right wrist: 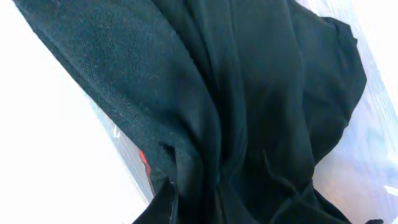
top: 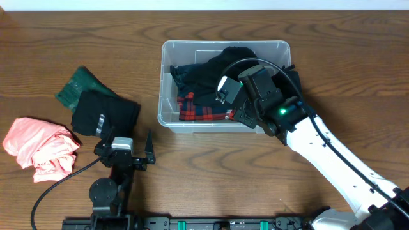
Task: Pack container
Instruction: 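Lower the black garment into the bin and release it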
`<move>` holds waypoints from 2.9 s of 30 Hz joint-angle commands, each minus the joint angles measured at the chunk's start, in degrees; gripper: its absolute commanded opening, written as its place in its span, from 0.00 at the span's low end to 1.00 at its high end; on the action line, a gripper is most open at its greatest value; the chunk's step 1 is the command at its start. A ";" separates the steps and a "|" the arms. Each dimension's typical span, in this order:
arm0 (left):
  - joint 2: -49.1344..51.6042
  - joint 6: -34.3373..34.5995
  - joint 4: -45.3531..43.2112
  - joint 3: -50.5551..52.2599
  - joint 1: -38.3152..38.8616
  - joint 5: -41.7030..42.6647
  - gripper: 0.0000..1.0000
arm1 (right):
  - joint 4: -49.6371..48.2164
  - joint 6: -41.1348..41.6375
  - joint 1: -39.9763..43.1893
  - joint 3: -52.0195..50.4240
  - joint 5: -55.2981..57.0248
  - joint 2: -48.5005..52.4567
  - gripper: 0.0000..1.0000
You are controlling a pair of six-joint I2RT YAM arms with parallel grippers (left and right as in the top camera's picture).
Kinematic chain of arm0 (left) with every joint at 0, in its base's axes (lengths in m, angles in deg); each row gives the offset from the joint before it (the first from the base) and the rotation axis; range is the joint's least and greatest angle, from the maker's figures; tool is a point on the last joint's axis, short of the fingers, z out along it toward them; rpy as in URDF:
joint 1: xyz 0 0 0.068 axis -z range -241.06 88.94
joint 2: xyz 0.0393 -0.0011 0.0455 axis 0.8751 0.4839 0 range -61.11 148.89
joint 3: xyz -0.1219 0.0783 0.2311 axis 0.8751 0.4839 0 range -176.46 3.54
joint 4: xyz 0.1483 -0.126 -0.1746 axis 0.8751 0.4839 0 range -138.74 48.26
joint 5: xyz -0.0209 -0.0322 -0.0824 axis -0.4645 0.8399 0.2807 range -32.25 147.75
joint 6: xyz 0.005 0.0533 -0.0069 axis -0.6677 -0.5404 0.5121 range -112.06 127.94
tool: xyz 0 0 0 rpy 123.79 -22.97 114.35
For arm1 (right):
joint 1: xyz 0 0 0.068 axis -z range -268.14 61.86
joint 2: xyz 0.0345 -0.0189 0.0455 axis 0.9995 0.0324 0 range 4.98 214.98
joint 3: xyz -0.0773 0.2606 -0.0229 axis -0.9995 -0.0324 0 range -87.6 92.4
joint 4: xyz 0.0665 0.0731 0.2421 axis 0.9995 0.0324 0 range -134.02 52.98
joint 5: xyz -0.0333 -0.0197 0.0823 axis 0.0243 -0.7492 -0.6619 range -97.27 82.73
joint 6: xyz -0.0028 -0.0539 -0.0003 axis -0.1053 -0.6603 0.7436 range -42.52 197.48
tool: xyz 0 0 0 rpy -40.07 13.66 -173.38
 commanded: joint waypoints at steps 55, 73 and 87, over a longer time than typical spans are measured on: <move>-0.26 -1.18 1.88 1.03 0.07 0.42 0.98 | -15.32 -1.11 1.11 0.94 0.07 -3.06 0.96; -0.26 -1.18 1.88 1.03 0.07 0.42 0.98 | -4.26 16.46 15.39 0.92 -6.45 6.71 0.12; -0.26 -1.18 1.88 1.03 0.07 0.42 0.98 | -13.33 22.86 15.21 0.92 -5.33 23.58 0.49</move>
